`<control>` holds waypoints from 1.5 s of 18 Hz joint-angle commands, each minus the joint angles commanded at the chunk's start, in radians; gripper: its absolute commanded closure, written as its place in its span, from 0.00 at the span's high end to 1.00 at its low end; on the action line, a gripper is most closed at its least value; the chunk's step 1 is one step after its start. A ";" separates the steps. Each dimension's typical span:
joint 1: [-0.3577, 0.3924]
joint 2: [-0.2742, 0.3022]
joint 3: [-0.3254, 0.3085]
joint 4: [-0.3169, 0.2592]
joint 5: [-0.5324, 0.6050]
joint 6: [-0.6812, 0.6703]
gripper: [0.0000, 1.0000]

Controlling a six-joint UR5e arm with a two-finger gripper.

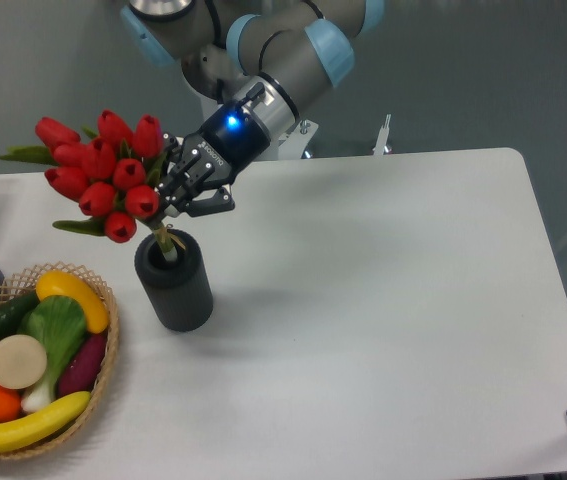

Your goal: Insert the flowers into the vase

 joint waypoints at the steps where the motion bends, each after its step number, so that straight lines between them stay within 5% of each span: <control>1: 0.000 -0.012 -0.002 -0.002 0.000 0.018 0.08; 7: 0.000 -0.055 -0.020 -0.002 0.000 0.100 0.27; 15: 0.000 -0.066 -0.048 -0.005 0.003 0.147 0.85; 23: 0.023 -0.048 -0.078 -0.006 0.003 0.147 0.99; 27: 0.109 0.041 -0.138 -0.006 0.002 0.149 1.00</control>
